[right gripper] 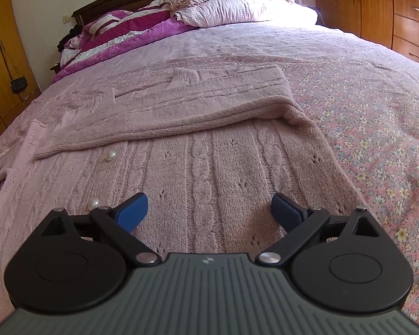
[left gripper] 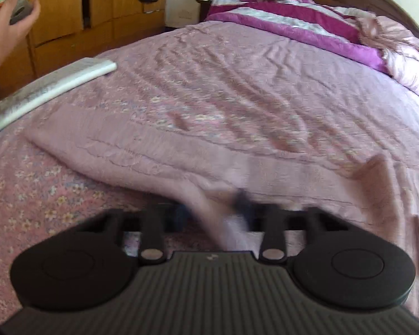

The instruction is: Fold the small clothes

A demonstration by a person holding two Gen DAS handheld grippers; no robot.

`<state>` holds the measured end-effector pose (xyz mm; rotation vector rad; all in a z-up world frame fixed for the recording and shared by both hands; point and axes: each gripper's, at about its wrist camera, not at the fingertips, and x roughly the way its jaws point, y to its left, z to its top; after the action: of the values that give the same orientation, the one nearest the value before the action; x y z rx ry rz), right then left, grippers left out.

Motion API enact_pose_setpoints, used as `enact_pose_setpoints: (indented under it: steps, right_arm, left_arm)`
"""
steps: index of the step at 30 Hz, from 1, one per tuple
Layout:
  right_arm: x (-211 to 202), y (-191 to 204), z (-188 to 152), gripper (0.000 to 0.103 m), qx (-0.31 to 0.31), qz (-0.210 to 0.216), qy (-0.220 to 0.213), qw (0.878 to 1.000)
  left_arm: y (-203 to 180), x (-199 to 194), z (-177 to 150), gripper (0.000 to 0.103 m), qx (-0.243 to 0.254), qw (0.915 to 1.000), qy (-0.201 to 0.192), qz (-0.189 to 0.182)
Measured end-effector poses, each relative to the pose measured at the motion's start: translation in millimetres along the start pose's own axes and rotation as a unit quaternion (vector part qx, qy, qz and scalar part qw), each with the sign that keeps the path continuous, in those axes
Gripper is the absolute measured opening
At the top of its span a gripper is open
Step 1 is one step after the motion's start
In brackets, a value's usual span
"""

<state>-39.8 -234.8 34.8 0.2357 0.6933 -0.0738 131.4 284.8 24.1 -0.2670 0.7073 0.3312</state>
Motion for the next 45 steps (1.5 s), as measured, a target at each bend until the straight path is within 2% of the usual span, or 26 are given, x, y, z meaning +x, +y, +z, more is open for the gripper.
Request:
enact_pose_setpoints:
  steps: [2,8,14,20,24,27,34,37,41,45]
  right_arm:
    - [0,-1,-1,0.099,-0.001,0.002,-0.003,1.000]
    - [-3,-6,-1,0.100,0.015,0.015,-0.005,1.000]
    - [-8,-13,2,0.100,0.049,0.031,-0.004,0.998]
    - [-12,-16,2,0.100,0.052,0.036,-0.004,0.998]
    - [-14,-19,2,0.100,0.059,0.039,-0.008,0.997]
    - [-15,-21,2,0.100,0.060,0.039,-0.009,0.997]
    - [-18,-28,2,0.100,0.071,0.041,-0.014,0.997]
    - [-18,-30,1,0.100,0.072,0.044,-0.015,0.996]
    - [-17,-31,0,0.100,0.074,0.046,-0.015,0.996]
    - [-18,-33,0,0.100,0.077,0.050,-0.016,0.996]
  left_arm:
    - [3,-6,2,0.010,-0.011,0.9999,-0.001,-0.008]
    - [1,-49,9,0.009,-0.017,0.9977,-0.063,-0.018]
    - [-27,-100,22,0.009,0.009,0.9896,-0.125,-0.070]
    - [-58,-135,27,0.009,0.033,0.9790,-0.143,-0.142]
    - [-79,-150,24,0.009,0.041,0.9734,-0.148,-0.170]
    - [-99,-156,20,0.009,0.054,0.9703,-0.155,-0.177]
    - [-131,-164,12,0.009,0.045,0.9636,-0.144,-0.220]
    - [-150,-171,4,0.009,0.058,0.9584,-0.143,-0.240]
    - [-176,-172,-11,0.009,0.075,0.9491,-0.126,-0.279]
    - [-202,-168,-31,0.009,0.088,0.9438,-0.102,-0.302]
